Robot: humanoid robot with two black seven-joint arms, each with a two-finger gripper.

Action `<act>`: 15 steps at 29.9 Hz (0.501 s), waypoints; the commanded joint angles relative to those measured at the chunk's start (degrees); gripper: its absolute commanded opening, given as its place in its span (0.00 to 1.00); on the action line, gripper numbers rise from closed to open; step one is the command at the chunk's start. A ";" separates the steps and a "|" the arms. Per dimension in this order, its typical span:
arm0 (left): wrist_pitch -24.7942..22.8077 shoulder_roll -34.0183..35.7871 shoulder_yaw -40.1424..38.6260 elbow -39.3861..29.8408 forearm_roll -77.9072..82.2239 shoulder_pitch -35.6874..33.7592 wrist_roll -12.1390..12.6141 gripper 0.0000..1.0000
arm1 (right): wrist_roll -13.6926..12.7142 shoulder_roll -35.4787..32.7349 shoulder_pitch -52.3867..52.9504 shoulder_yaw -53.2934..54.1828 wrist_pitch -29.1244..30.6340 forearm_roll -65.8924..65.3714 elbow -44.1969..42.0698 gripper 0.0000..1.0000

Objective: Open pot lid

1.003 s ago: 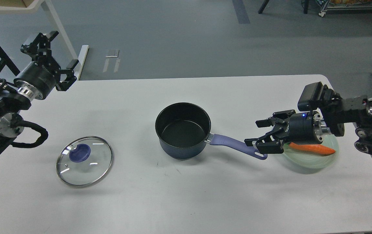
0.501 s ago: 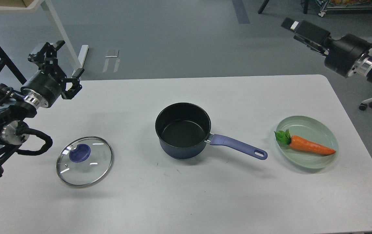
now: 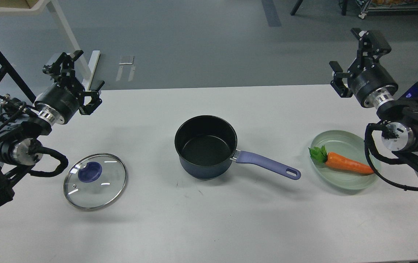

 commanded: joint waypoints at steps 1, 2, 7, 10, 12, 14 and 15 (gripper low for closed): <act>-0.02 -0.40 -0.16 0.00 0.00 0.01 0.35 0.99 | 0.01 1.84 -3.52 2.11 8.91 0.22 1.27 0.99; -0.02 -0.40 -0.17 0.00 0.00 0.01 0.35 0.99 | 0.01 1.84 -3.78 2.28 9.88 0.22 0.75 0.99; -0.02 -1.01 -0.25 0.00 -0.09 0.01 0.35 0.99 | 0.01 1.67 -5.63 2.54 14.88 0.40 -2.50 1.00; -0.02 -1.89 -0.52 0.00 -0.09 0.18 0.87 0.99 | 0.01 1.93 -6.33 1.76 19.37 0.40 -4.60 1.00; -0.11 -2.60 -0.78 0.00 -0.18 0.80 1.93 0.99 | 0.01 2.19 -6.77 1.40 22.01 0.31 -5.84 1.00; -0.72 -3.65 -1.83 0.00 -0.18 1.15 2.89 0.99 | 0.01 2.19 -7.30 1.66 22.55 0.31 -6.46 1.00; -0.98 -4.18 -2.44 0.00 -0.09 1.32 3.07 0.99 | 0.01 2.28 -7.65 2.28 22.46 0.31 -6.55 1.00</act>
